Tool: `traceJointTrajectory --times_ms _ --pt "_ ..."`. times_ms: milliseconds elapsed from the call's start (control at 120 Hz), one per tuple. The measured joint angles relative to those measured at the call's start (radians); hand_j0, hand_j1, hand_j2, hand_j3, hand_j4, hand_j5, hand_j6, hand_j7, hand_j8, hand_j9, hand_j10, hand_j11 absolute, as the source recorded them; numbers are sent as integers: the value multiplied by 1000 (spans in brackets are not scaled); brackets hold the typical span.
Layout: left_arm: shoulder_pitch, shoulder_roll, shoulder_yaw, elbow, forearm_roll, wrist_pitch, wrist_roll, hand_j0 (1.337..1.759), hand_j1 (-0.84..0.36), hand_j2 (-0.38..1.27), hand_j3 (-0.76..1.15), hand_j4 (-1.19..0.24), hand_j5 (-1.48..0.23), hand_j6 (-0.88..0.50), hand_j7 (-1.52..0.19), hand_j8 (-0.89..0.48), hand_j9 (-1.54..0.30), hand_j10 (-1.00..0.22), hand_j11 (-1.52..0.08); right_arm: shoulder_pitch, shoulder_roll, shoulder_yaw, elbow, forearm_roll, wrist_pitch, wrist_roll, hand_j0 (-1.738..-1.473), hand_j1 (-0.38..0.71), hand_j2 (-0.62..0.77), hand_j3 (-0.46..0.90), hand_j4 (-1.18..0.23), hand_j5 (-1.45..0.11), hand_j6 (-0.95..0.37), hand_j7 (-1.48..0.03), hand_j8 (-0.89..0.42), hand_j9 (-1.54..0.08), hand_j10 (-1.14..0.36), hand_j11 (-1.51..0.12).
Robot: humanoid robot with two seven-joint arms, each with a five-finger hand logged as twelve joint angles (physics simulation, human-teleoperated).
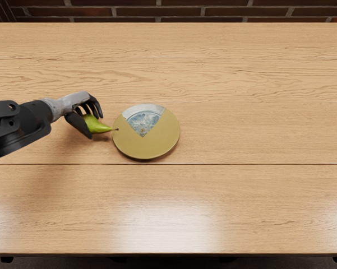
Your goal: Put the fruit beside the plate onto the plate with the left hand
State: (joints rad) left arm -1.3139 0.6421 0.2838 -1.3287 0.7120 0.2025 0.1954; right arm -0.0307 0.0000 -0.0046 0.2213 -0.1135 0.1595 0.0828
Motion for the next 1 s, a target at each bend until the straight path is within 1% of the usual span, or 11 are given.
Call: traceJointTrajectory --times_ms 25,133,225,400,442,475,508,675,708,817,1000 --pt "-8 -3 -2 -2 0 -1 0 1654 -226 304 0 -662 -922 -520 -898 -446 -895 -588 -908 0 0 0 0 0 0 0 -1658 -329 -4 0 -17 -22 -16 -22 -17 -22 -17 -22" --pt "-20 -7 -16 -6 -4 -7 0 1654 -234 332 0 -662 -928 -523 -897 -446 -898 -586 -913 0 0 0 0 0 0 0 -1658 -329 -3 0 -16 -21 -16 -21 -16 -21 -17 -21" --pt "-21 -8 -48 -7 -5 -22 2 1655 -269 421 0 -664 -928 -520 -891 -440 -893 -578 -911 0 0 0 0 0 0 0 -1658 -329 -4 0 -17 -22 -17 -22 -17 -22 -17 -22" --pt "-22 -58 -120 -7 -6 -68 13 1654 -208 286 0 -661 -937 -532 -896 -454 -899 -593 -917 0 0 0 0 0 0 0 -1658 -329 -4 0 -17 -22 -16 -22 -17 -22 -17 -22" --pt "-30 -68 -133 -7 -9 -78 19 1654 -211 324 0 -656 -946 -531 -903 -439 -901 -587 -918 0 0 0 0 0 0 0 -1658 -329 -4 0 -17 -22 -16 -22 -17 -22 -17 -22" --pt "-37 -85 -141 -6 -7 -84 24 1654 -208 277 0 -660 -940 -528 -900 -459 -898 -585 -916 0 0 0 0 0 0 0 -1658 -329 -4 0 -17 -22 -16 -22 -17 -22 -17 -22" --pt "-44 -98 -146 -6 -9 -89 27 1654 -209 285 0 -658 -943 -522 -903 -440 -899 -580 -916 0 0 0 0 0 0 0 -1658 -329 -4 0 -17 -22 -16 -22 -17 -22 -17 -22" --pt "-56 -171 -157 1 -14 -97 47 1654 -225 295 0 -662 -938 -507 -905 -425 -901 -565 -912 0 0 0 0 0 0 0 -1658 -329 -3 0 -16 -22 -16 -22 -16 -22 -16 -22" --pt "-53 -174 -158 3 -14 -97 49 1655 -234 306 0 -662 -937 -504 -904 -431 -900 -565 -911 0 0 0 0 0 0 0 -1658 -329 -3 0 -16 -21 -16 -21 -16 -21 -16 -21" --pt "-41 -187 -158 6 -12 -97 53 1653 -214 206 0 -668 -931 -498 -904 -416 -902 -547 -914 0 0 0 0 0 0 0 -1658 -329 -3 0 -16 -21 -16 -21 -16 -21 -16 -21" --pt "-19 -199 -158 7 -14 -98 54 1653 -213 214 0 -663 -941 -497 -911 -410 -910 -541 -921 0 0 0 0 0 0 0 -1658 -329 -3 0 -16 -21 -16 -21 -16 -21 -16 -21"
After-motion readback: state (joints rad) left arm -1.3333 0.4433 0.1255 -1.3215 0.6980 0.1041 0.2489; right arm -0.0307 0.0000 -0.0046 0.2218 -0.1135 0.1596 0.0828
